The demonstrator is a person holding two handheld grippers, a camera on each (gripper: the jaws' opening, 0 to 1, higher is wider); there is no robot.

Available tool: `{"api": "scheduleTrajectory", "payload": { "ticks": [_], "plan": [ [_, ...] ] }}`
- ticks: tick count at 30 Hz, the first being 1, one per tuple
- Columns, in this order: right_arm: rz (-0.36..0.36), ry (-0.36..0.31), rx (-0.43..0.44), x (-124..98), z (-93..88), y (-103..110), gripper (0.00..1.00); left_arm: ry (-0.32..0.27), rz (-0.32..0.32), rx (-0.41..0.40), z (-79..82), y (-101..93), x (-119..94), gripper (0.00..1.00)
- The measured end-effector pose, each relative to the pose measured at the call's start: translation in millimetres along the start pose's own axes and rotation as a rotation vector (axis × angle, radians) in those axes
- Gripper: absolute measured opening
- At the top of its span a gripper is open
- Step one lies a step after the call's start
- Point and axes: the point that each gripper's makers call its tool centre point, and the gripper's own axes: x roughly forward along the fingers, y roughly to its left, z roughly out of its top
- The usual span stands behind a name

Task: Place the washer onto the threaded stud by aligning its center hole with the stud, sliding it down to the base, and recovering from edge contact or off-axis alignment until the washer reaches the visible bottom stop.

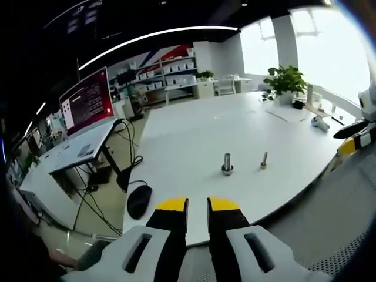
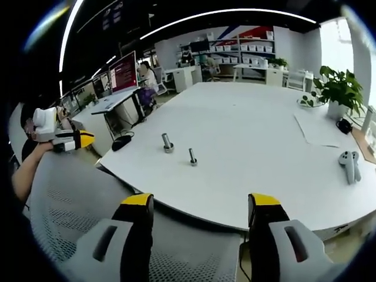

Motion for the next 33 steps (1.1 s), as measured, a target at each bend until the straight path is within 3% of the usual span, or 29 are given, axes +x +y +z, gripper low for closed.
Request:
{"api": "scheduleTrajectory", "payload": {
  "ticks": [33],
  "plan": [
    [0.039,-0.005,0.010,0.1,1.1,6.2,0.61,0.019,-0.001,-0.010,-2.8,-0.2,-0.3,0.10]
  ]
}}
